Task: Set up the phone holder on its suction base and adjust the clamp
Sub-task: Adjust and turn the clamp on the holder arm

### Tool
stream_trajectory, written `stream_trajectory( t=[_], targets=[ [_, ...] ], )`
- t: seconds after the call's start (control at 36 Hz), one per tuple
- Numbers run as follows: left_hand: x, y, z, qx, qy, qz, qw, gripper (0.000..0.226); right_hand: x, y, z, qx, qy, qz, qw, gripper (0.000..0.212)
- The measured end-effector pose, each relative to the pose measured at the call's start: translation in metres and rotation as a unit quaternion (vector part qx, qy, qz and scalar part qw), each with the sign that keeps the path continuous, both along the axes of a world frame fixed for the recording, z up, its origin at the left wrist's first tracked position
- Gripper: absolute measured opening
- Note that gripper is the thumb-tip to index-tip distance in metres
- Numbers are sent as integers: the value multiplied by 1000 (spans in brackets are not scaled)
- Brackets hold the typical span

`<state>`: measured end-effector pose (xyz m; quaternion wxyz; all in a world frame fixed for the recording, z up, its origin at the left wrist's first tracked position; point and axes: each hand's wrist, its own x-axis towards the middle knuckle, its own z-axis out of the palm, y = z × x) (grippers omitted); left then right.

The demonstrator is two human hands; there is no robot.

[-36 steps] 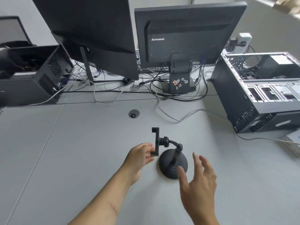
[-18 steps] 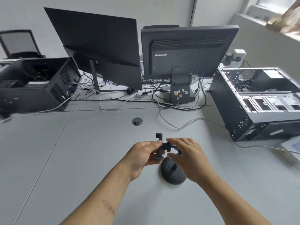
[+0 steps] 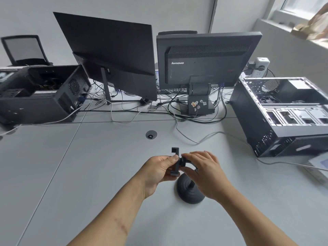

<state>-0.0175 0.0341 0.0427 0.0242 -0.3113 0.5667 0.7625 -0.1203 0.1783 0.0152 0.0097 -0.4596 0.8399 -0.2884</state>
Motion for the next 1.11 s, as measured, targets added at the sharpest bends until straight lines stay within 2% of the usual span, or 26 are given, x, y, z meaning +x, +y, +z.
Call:
stream_trajectory(
  t=[0.33, 0.44, 0.5, 0.69, 0.86, 0.97, 1.11],
  targets=[
    [0, -2, -1, 9, 8, -11, 1000, 37, -5, -5, 1, 45, -39, 12, 998, 43],
    [0, -2, -1, 13, 9, -10, 1000, 36, -3, -4, 5, 10, -93, 10, 996, 54],
    [0, -2, -1, 8, 7, -11, 1000, 36, -3, -3, 5, -10, -109, 15, 994, 51],
    [-1, -2, -1, 6, 3, -5, 1000, 37, -7, -4, 4, -7, -57, 28, 998, 24],
    [0, -1, 0, 7, 2, -8, 1000, 35, -8, -2, 8, 6, -62, 21, 998, 43],
    [0, -1, -1, 2, 3, -5, 1000, 34, -6, -2, 8, 6, -57, 30, 998, 34],
    [0, -1, -2, 0, 7, -8, 1000, 35, -8, -1, 8, 27, -58, 38, 997, 37]
  ],
)
